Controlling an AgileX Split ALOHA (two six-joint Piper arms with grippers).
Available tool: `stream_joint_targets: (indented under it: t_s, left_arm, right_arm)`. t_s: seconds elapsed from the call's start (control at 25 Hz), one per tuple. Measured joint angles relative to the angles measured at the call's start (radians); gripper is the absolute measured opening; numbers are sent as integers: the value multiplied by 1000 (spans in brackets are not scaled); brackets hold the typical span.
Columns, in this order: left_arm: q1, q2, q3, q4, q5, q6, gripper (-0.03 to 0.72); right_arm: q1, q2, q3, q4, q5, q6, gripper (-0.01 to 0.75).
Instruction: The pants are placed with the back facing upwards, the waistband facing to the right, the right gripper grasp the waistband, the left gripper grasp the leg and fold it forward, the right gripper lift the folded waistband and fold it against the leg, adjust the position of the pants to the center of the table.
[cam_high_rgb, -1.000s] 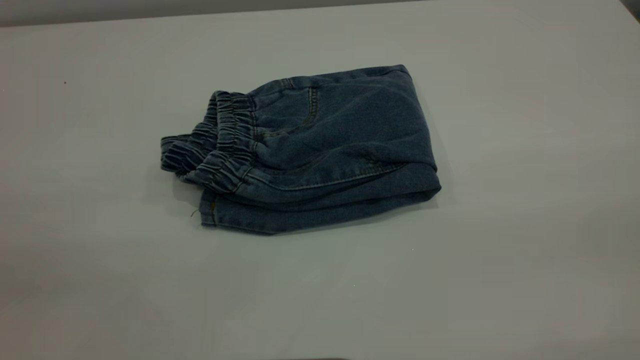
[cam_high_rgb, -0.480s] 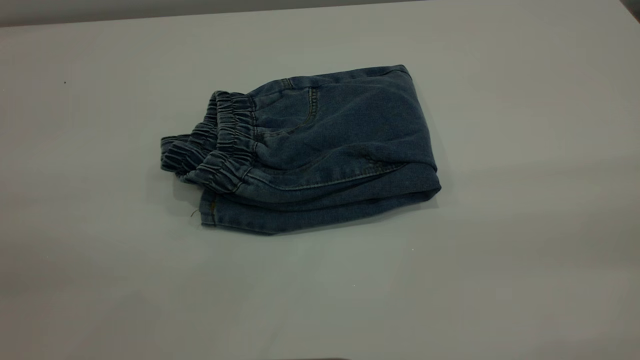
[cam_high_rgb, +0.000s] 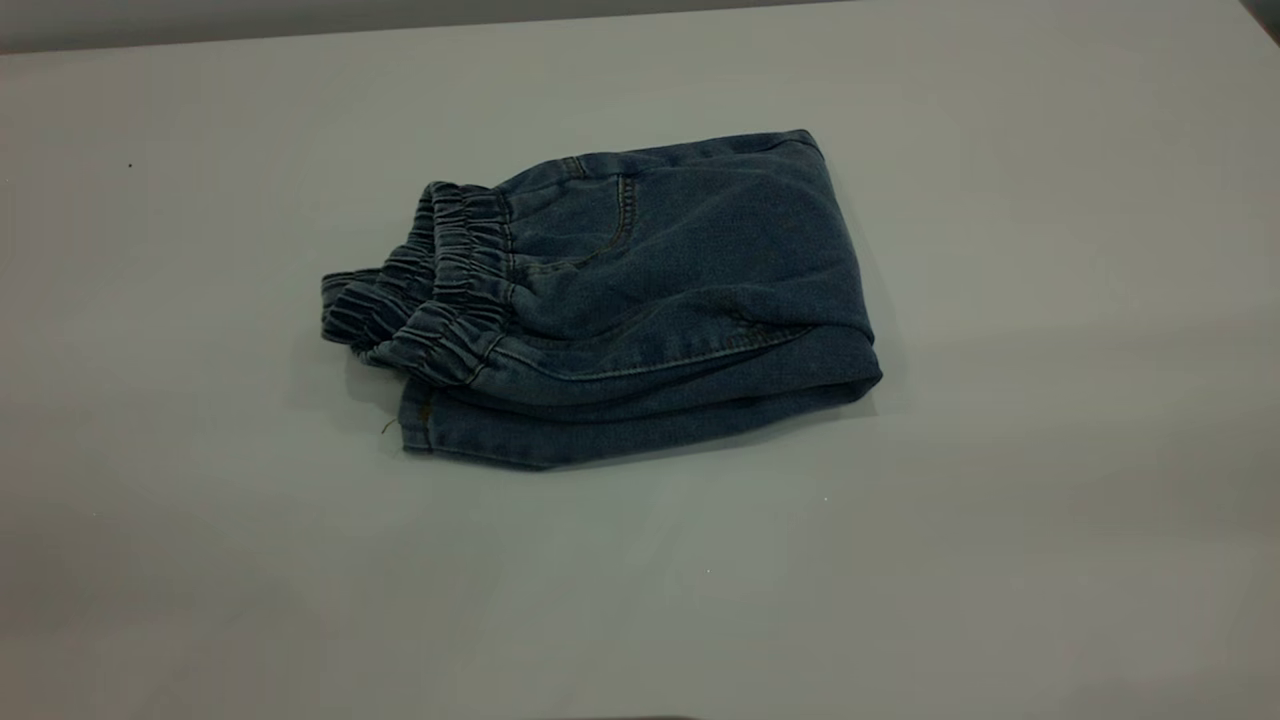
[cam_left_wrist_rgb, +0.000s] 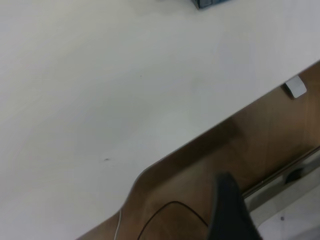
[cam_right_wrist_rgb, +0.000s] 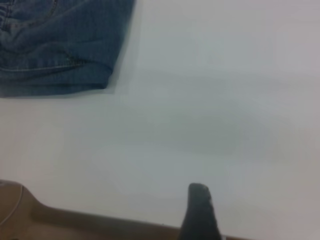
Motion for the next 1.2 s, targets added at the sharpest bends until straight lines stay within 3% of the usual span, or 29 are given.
stream_joint_targets:
  t_s: [0.44, 0.88, 1.04, 1.2]
  left_arm:
    - [22, 0, 0, -2, -2, 6, 391]
    - [397, -72, 3, -2, -3, 6, 391]
    - [480, -204, 3, -1, -2, 6, 391]
    - [514, -312, 3, -1, 5, 7, 391]
  right_arm:
    - [0, -53, 1, 1, 0, 0, 468]
    - [0, -190, 1, 8, 7, 0, 468]
    - [0, -190, 1, 10, 7, 0, 468]
    - [0, -190, 1, 11, 7, 0, 468]
